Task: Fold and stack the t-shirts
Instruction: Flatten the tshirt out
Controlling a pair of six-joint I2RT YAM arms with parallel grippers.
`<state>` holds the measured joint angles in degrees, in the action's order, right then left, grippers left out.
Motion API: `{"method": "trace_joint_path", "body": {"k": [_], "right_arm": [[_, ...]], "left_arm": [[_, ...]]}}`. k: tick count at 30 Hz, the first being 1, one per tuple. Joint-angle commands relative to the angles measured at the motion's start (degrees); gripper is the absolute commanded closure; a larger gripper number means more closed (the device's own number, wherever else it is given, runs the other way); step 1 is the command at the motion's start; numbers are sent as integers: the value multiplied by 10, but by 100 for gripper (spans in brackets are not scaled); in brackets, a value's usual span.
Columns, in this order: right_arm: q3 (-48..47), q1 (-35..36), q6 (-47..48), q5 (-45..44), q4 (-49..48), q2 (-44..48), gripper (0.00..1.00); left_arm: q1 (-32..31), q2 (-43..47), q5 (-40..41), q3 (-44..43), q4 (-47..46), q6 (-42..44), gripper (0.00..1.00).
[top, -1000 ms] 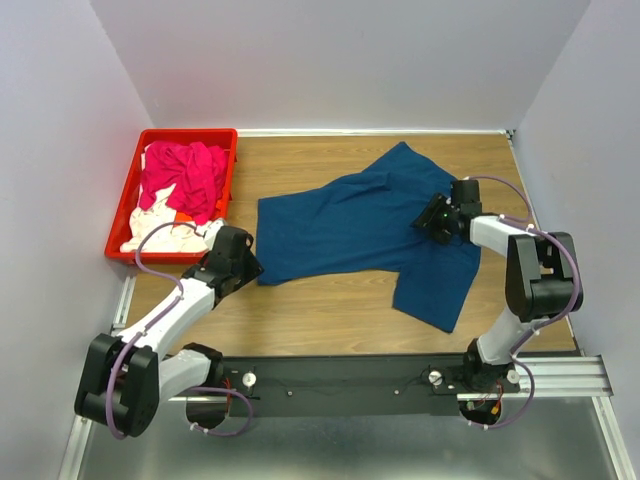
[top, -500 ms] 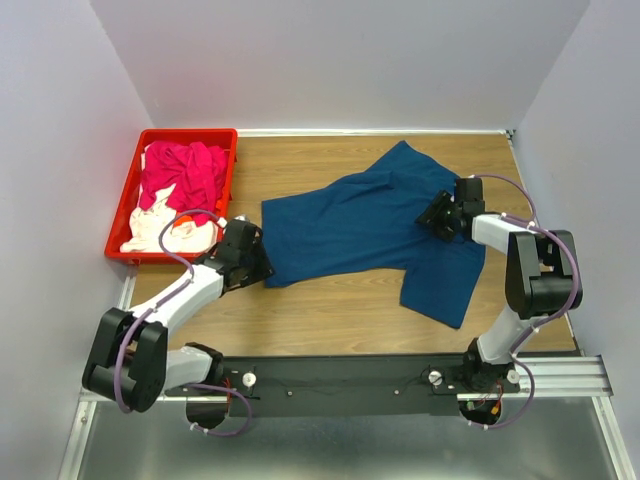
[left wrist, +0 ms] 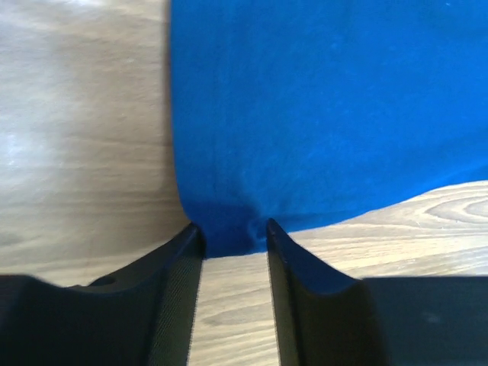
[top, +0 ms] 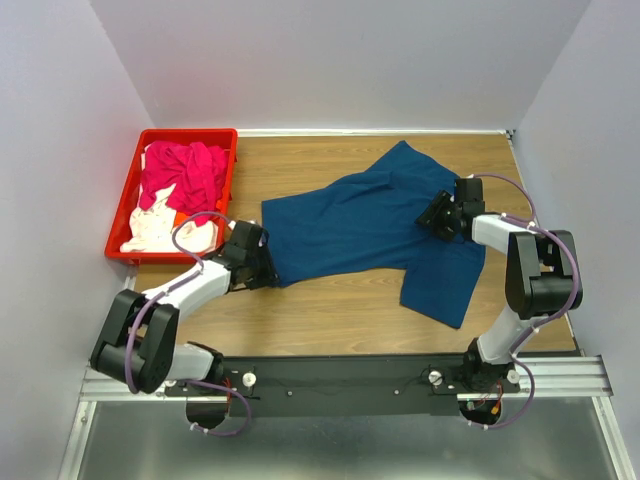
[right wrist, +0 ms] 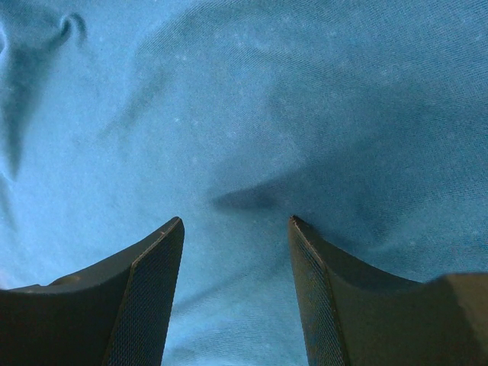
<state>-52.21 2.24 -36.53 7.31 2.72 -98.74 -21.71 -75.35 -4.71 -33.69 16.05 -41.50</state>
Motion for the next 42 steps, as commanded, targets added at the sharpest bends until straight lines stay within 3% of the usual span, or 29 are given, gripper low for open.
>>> {"method": "trace_joint_path", "body": {"k": [1,3,4,6,14,18,22,24,25,26,31,34,42], "right_arm": [[19,-3,9,-8,15,-6,36],[20,-3,9,-12,15,-3,36],[20,-3,8,-17,16,-2,36],[20,-3,7,-30,16,0,36],[1,-20,8,-99,33,18,36],[-23,-20,41,-93,52,37,36],[-40,-20,82,-48,90,64,35],[-41,-16,92,-48,120,86,35],[-40,-14,98,-49,128,97,35],[-33,-7,100,-48,142,115,35],[0,20,99,-23,176,153,36],[34,29,92,-14,179,160,44],[79,27,62,-87,178,138,48]], "left_arm": [[-7,-26,-10,0,-3,14,66],[-8,-29,-7,-6,-3,17,78],[-7,-30,-3,-8,-1,22,90],[-7,-29,20,-29,11,31,100],[-3,-44,374,-210,151,117,100],[-2,-45,365,-230,133,145,100],[-2,-45,292,-168,91,123,87],[-2,-42,268,-140,71,114,74],[-2,-40,266,-132,65,107,59],[-2,-36,266,-127,57,103,51],[2,-4,291,-137,50,97,23],[4,18,295,-139,44,86,22],[4,52,223,-103,23,71,25]]}}
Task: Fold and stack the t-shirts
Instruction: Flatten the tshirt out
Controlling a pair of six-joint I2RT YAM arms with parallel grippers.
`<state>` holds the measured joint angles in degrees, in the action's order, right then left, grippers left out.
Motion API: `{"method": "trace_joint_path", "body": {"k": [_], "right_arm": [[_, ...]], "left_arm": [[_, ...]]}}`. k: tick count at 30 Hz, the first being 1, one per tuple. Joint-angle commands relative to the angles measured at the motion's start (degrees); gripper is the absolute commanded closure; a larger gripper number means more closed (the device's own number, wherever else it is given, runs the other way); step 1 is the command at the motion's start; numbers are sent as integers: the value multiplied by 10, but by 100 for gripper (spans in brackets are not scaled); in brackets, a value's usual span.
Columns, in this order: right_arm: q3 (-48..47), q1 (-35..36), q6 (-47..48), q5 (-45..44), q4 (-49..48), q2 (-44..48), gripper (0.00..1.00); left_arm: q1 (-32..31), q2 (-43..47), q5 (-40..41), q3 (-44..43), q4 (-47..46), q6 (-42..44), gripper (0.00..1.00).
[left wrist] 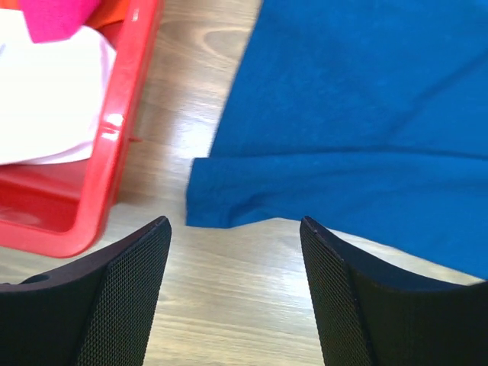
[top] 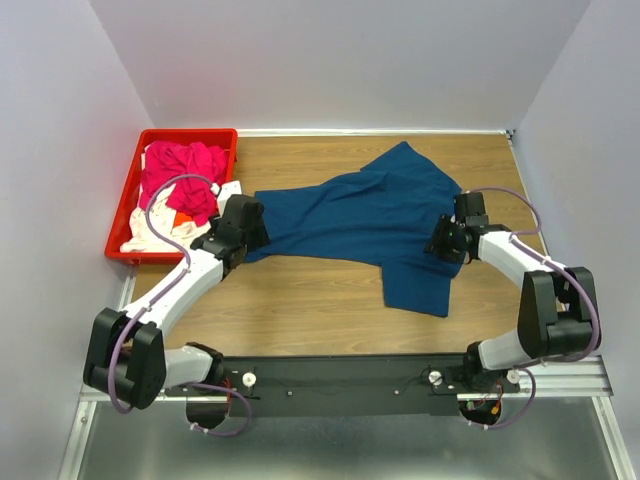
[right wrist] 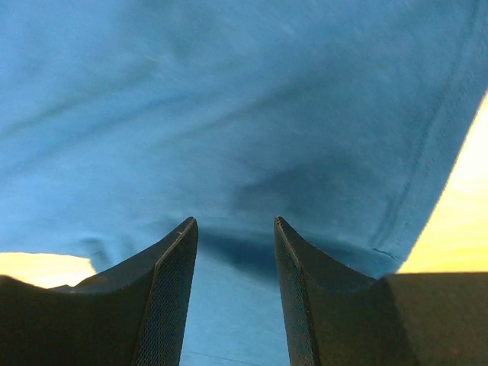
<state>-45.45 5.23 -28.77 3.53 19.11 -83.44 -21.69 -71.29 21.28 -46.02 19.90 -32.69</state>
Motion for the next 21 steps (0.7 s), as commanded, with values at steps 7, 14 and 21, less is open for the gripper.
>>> {"method": "trace_joint_path", "body": {"k": [7,14,21], "right_arm": [[25,-90,-47,-78,14,-28,49],[13,-134,-50,-7,-15,-45,49],[22,-95,-6,-11,-19,28,49]], "left_arm": [[9,37,-91,82,-46,-62,32],[35,64,-110,123,-50,-105,28],[59,80,-113,136,-60,-125,28]]}}
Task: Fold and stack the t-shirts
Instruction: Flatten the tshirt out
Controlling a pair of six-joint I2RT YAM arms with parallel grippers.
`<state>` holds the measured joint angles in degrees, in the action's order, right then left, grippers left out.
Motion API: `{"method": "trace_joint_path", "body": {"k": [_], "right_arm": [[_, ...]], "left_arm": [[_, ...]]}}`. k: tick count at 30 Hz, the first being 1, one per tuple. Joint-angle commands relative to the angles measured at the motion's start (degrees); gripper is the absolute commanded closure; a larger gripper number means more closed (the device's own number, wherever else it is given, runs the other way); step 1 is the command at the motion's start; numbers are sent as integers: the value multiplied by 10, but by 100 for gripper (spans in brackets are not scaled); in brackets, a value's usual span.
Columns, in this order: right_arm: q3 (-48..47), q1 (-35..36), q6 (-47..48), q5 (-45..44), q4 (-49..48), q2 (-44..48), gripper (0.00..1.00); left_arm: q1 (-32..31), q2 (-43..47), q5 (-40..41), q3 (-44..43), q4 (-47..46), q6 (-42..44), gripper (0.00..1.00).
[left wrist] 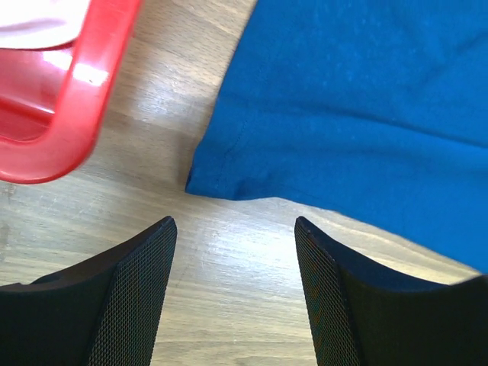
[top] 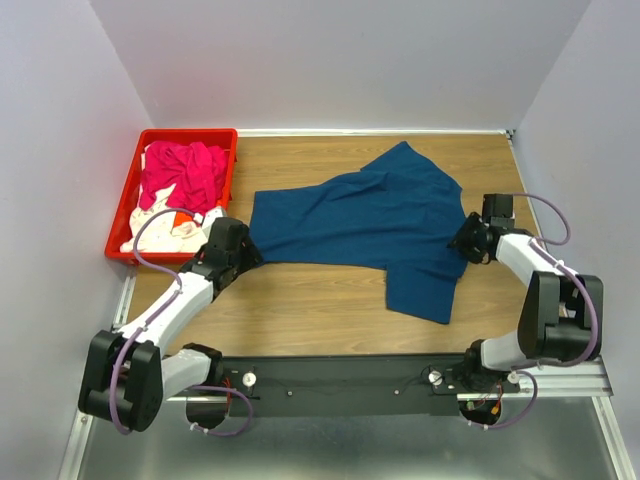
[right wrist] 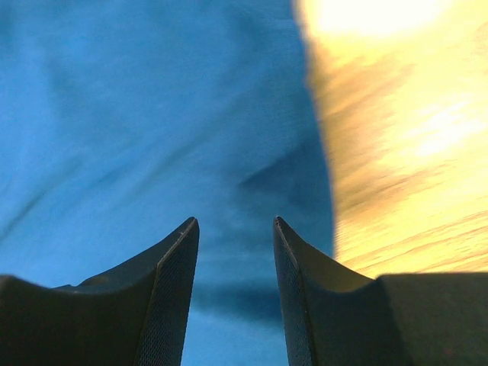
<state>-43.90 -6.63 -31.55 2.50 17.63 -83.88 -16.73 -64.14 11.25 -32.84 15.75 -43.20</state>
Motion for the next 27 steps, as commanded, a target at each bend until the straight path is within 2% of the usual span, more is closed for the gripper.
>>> {"method": "trace_joint_path", "body": {"k": [1,6,9,13,15,22,27], "right_arm": [[15,28,25,-7,-2,35,49],[30,47,18,20,-3,28,49],[33,47,-1,31,-6,-14,49],[27,42,-20,-16,-8,-39,51],[26,15,-31,-22,-15,-41,52],[34,0,-40,-10,-42,-39,52],[51,0,-37,8,-60,-45,52]], "left_arm": [[10,2,-14,-1,-20,-20,28],[11,-12,-18,-13,-25,-14,28],[10,-17,-7,-17,-20,-15,28],[10,-18,7,-14,-13,-25,28],[10,-19,7,-12,-7,-30,29],[10,-27,-23,-1,1,-49,39],[11,-40,-54,13,4,-63,49]]}}
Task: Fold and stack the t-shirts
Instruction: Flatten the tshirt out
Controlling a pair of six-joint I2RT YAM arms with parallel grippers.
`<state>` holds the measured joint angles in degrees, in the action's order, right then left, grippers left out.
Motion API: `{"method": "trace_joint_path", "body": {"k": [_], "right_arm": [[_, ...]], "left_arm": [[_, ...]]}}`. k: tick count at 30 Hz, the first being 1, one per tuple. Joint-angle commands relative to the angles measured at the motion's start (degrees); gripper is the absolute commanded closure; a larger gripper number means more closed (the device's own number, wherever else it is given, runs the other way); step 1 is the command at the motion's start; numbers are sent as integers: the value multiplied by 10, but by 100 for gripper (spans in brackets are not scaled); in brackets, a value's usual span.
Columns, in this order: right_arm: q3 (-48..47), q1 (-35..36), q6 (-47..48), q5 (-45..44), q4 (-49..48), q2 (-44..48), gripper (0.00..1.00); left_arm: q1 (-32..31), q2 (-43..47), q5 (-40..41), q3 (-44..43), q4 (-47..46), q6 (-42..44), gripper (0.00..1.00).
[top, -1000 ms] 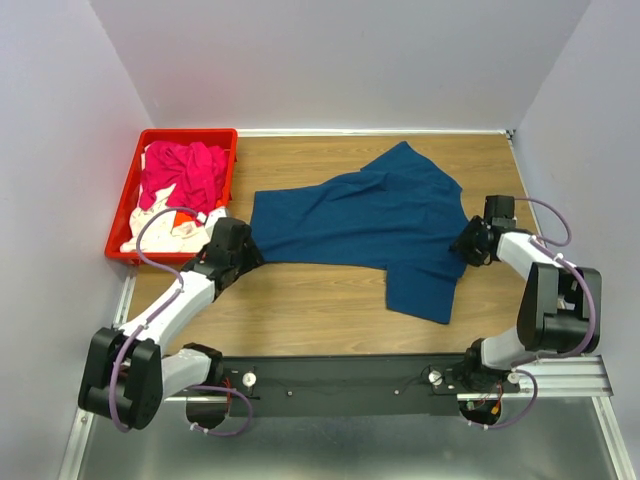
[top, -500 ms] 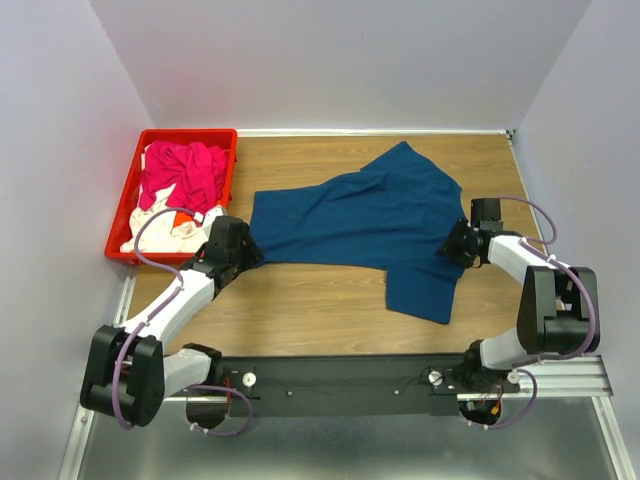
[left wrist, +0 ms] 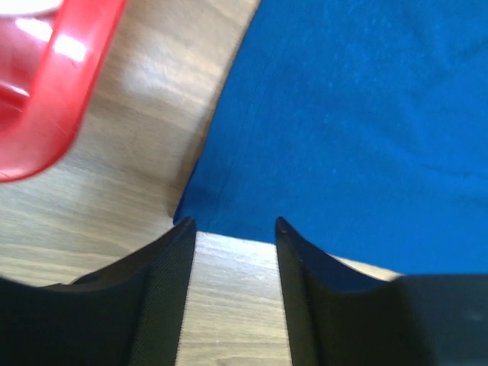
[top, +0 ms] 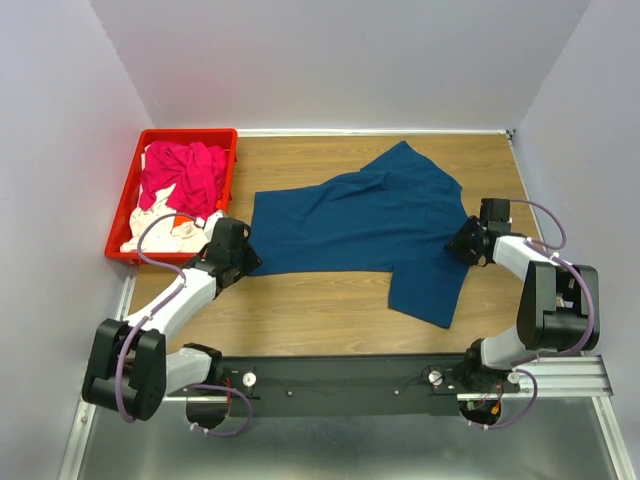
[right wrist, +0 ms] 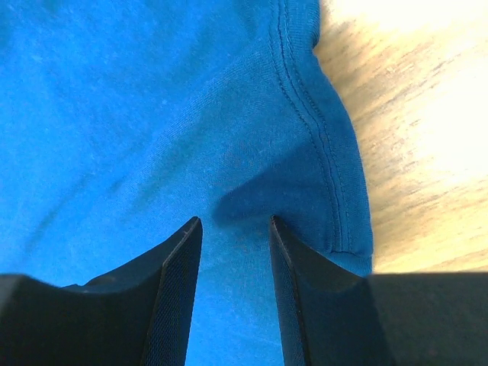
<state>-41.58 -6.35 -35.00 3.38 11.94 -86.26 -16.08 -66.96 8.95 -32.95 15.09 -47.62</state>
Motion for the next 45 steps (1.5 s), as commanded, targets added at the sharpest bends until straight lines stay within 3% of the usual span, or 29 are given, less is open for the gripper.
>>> {"method": "trace_joint_path", "body": {"k": [1,6,11,14,25,45], "right_arm": [[27,-2,-3,2,-7,-22,52],[27,-2,-2,4,-13,-15,52],[40,-10,-22,-69,-12,2,52],[35,-38,-28,-44,-15,-14,52],[48,-37,-16,5,-38,1,52],[62,-37,-16,41,-61,22,51]], "left_arm": [[3,-14,-34,15,13,-19,49],[3,-22,-29,9,35,-28,50],[3,-34,-21,-9,57,-41,47],[3,-32,-20,-10,65,-51,47],[-9,-41,-23,-29,98,-67,46],[-37,-170,14,-95,135,-82,45]]}}
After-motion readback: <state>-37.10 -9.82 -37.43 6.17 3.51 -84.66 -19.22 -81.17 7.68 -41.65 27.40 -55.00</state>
